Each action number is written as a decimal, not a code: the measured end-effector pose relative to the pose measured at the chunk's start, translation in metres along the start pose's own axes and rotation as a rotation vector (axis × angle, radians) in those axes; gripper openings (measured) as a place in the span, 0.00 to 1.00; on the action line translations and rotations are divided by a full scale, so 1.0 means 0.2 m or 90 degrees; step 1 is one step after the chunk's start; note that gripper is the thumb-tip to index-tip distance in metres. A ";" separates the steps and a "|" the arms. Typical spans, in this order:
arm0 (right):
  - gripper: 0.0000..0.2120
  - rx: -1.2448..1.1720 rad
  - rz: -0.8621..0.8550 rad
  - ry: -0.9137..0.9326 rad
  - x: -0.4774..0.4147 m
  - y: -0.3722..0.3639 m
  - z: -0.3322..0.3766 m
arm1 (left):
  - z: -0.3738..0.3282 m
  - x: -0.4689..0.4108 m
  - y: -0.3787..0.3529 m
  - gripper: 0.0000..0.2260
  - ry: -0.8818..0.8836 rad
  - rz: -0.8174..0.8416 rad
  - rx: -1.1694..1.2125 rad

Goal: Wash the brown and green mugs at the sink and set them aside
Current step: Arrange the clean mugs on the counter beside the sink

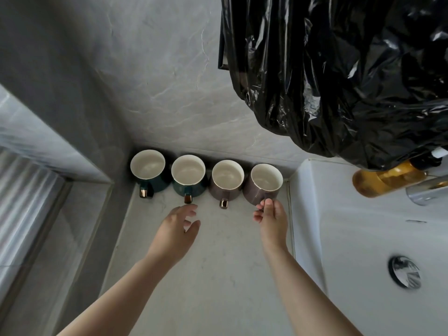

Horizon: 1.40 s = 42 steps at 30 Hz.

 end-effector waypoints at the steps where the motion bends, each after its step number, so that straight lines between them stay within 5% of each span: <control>1: 0.15 0.003 0.002 -0.001 0.00 0.00 -0.01 | -0.01 -0.01 0.00 0.17 -0.004 0.003 -0.004; 24: 0.10 0.098 0.059 -0.038 0.01 0.02 -0.07 | 0.02 -0.05 0.01 0.21 -0.038 -0.006 -0.109; 29: 0.05 0.214 -0.095 0.148 0.12 0.14 0.10 | 0.03 -0.05 0.03 0.15 -0.026 -0.031 -0.081; 32: 0.05 0.281 0.090 0.157 0.24 -0.04 0.08 | 0.07 -0.06 0.09 0.06 0.017 -0.095 -0.041; 34: 0.12 0.335 0.171 0.138 0.28 -0.15 0.04 | 0.10 -0.08 0.11 0.09 0.057 -0.129 -0.029; 37: 0.16 0.373 0.169 0.149 0.28 -0.23 0.06 | 0.12 -0.12 0.11 0.16 0.092 -0.141 -0.010; 42: 0.11 0.415 0.136 0.204 0.23 -0.30 0.11 | 0.11 -0.17 0.08 0.17 0.093 -0.157 0.009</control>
Point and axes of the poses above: each hand's wrist, its own x-axis away from the middle knuckle, its own y-axis out of the back of the hand, z = x × y, the point moved 10 cm from there along -x, towards the middle knuckle, and after that the axes turned 10 degrees about -z, right-handed, at the moved point
